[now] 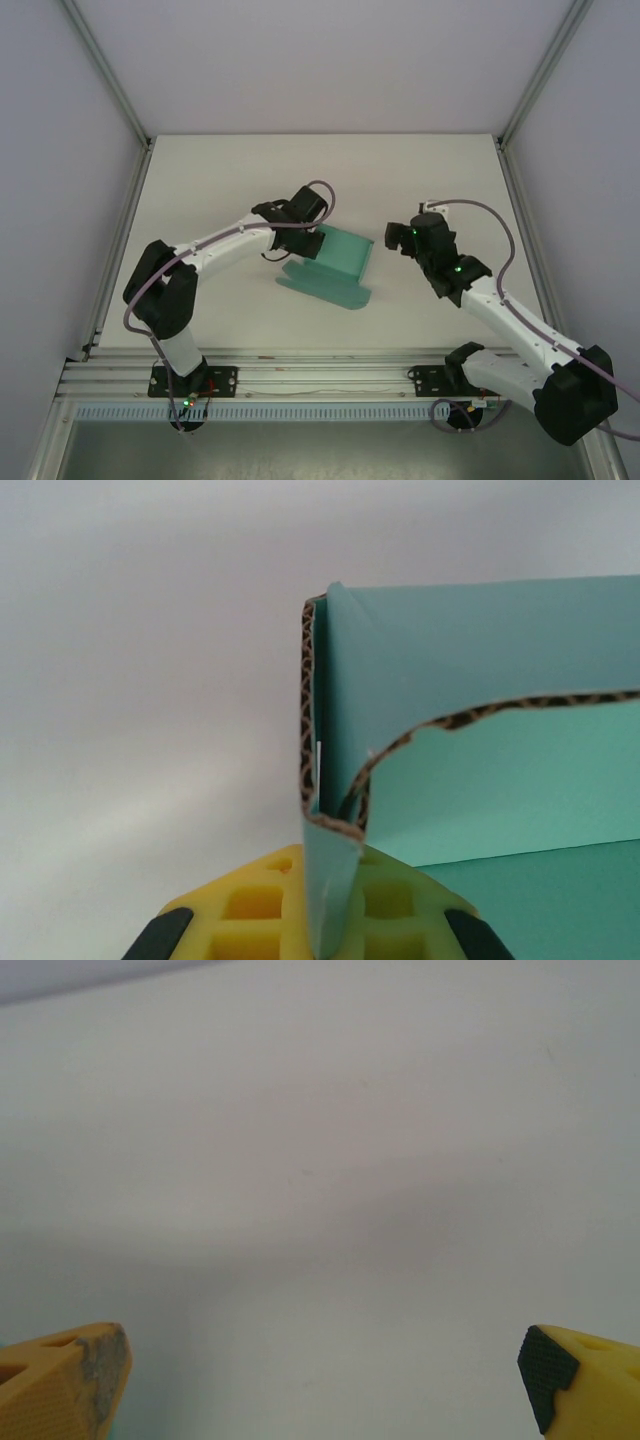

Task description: Assemble paper box

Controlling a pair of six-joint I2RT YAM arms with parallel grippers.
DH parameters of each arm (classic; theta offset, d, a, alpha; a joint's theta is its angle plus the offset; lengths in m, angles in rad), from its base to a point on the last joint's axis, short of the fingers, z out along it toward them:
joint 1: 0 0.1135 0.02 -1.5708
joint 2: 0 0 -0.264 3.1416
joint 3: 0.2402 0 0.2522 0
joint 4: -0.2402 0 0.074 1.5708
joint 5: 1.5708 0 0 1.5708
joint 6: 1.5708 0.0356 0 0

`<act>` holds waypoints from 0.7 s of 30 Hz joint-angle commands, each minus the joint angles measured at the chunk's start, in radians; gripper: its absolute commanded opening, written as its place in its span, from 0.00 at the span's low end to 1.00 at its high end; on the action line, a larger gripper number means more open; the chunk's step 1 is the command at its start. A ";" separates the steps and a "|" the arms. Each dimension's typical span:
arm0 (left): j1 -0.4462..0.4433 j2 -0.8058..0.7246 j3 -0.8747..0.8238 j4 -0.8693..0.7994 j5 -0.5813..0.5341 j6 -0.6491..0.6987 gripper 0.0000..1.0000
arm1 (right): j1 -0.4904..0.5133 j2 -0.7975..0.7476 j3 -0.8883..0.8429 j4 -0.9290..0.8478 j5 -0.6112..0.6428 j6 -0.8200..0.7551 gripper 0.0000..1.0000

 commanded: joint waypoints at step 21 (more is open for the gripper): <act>-0.172 0.522 0.414 -0.385 -0.629 0.093 0.00 | -0.059 -0.024 -0.054 -0.043 0.019 -0.009 1.00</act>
